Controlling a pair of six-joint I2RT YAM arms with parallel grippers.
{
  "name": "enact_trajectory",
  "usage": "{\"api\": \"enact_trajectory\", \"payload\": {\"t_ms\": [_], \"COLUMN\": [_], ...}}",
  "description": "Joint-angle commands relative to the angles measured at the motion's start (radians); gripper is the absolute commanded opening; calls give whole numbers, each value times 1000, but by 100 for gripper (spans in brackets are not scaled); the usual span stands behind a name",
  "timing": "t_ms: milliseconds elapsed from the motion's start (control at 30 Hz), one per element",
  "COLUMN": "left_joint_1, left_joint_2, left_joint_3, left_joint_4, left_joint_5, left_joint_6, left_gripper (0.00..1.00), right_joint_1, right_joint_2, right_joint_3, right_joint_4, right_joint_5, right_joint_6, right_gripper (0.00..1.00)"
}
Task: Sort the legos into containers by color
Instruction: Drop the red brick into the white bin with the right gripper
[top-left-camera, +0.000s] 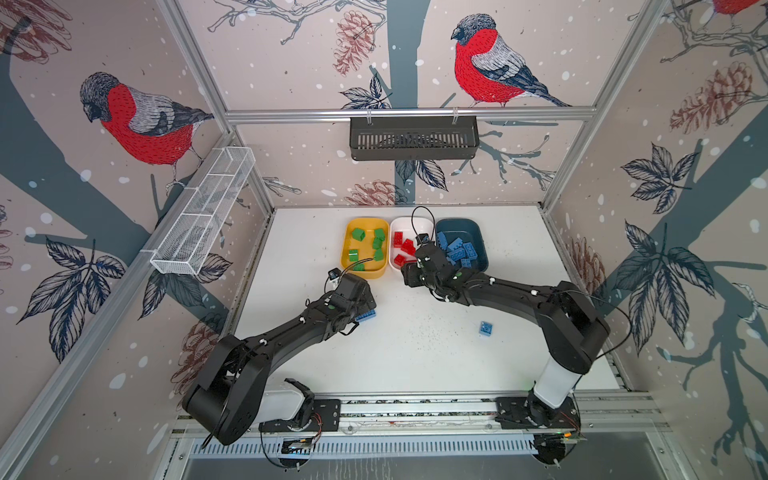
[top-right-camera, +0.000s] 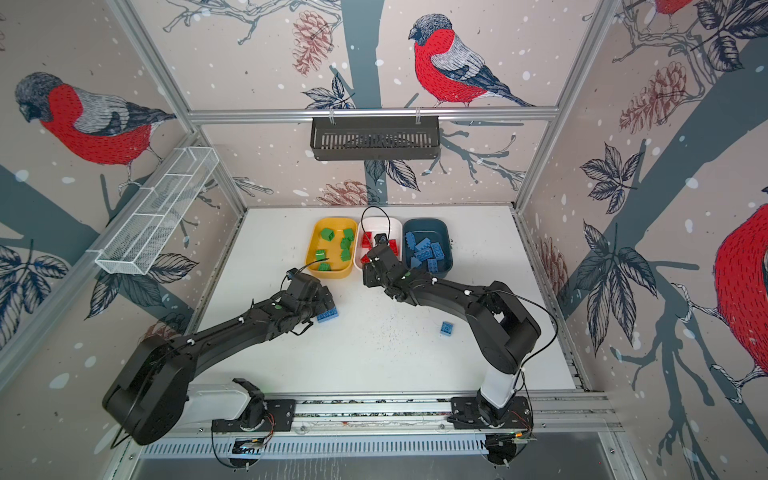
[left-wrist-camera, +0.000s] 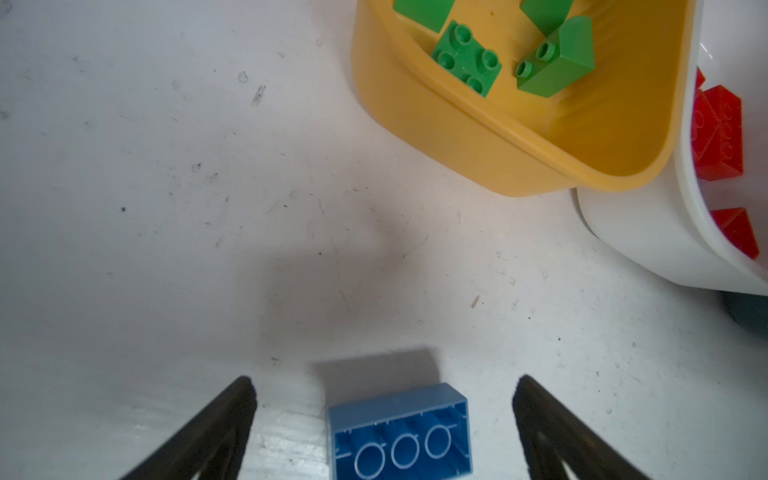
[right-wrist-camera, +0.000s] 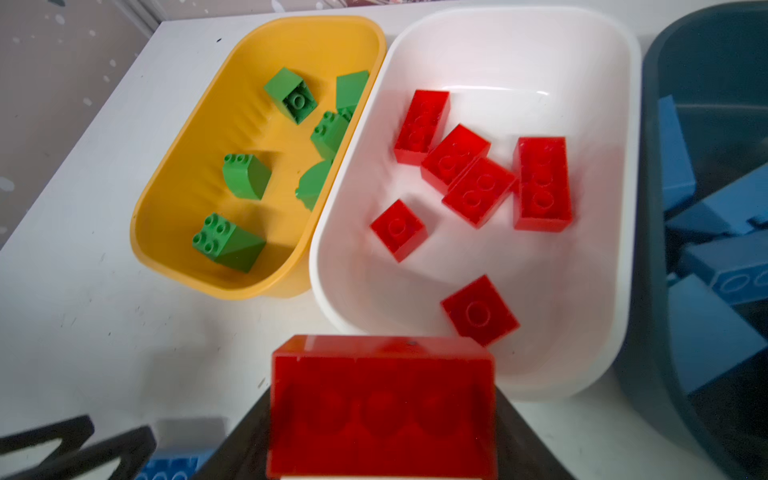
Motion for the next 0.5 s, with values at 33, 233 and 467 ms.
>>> {"api": "enact_trajectory", "payload": {"t_ms": [33, 233, 467], "left_joint_1": [-9, -44, -95], "left_joint_2": [-3, 23, 62], "left_joint_3": [14, 34, 58], "left_joint_4": [-32, -59, -103], "left_joint_5": [-4, -18, -77], "left_joint_6": [37, 54, 5], "left_gripper": [97, 97, 97], "right_joint_1": [-43, -89, -91], "right_joint_2": [65, 204, 358], "right_joint_3": [82, 256, 463], "right_joint_4": [-34, -82, -135], "right_joint_5": [6, -80, -123], "right_joint_6": [-70, -189, -197], "right_gripper": [50, 54, 79]}}
